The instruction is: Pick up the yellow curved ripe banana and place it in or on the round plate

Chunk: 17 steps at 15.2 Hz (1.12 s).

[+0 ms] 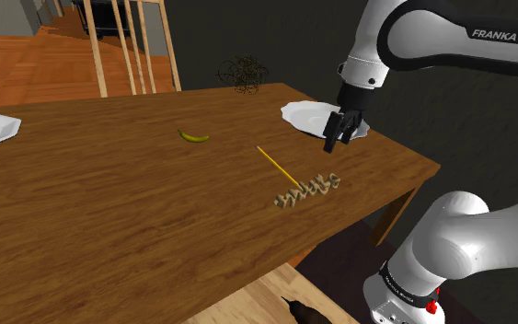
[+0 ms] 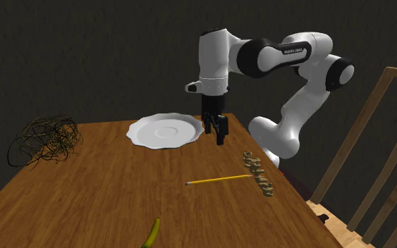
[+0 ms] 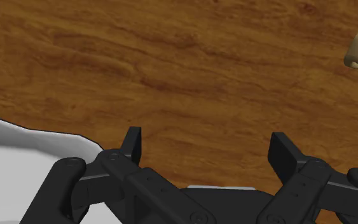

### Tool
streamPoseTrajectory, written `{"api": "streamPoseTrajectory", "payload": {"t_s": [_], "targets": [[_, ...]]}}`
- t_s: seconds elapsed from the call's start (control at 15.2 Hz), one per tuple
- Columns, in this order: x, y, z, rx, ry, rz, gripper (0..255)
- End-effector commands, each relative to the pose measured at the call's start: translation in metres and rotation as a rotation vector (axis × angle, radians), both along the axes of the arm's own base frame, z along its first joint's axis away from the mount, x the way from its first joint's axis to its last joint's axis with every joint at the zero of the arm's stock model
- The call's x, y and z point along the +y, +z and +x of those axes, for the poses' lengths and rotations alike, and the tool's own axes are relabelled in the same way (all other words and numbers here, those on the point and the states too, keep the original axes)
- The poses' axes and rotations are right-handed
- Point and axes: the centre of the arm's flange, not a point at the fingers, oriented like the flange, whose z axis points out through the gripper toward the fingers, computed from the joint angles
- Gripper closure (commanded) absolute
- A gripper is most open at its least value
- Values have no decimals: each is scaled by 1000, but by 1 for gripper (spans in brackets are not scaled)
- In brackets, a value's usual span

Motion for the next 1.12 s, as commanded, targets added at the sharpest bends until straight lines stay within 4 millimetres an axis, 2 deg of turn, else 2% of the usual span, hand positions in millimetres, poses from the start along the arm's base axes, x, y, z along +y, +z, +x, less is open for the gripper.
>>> {"api": "streamPoseTrajectory", "payload": {"t_s": [0.0,0.53,1.06], "targets": [[0,0,0,0,0,0,0],[51,11,100,27,260,-14,0],[127,19,183,54,519,-29,0]]}}
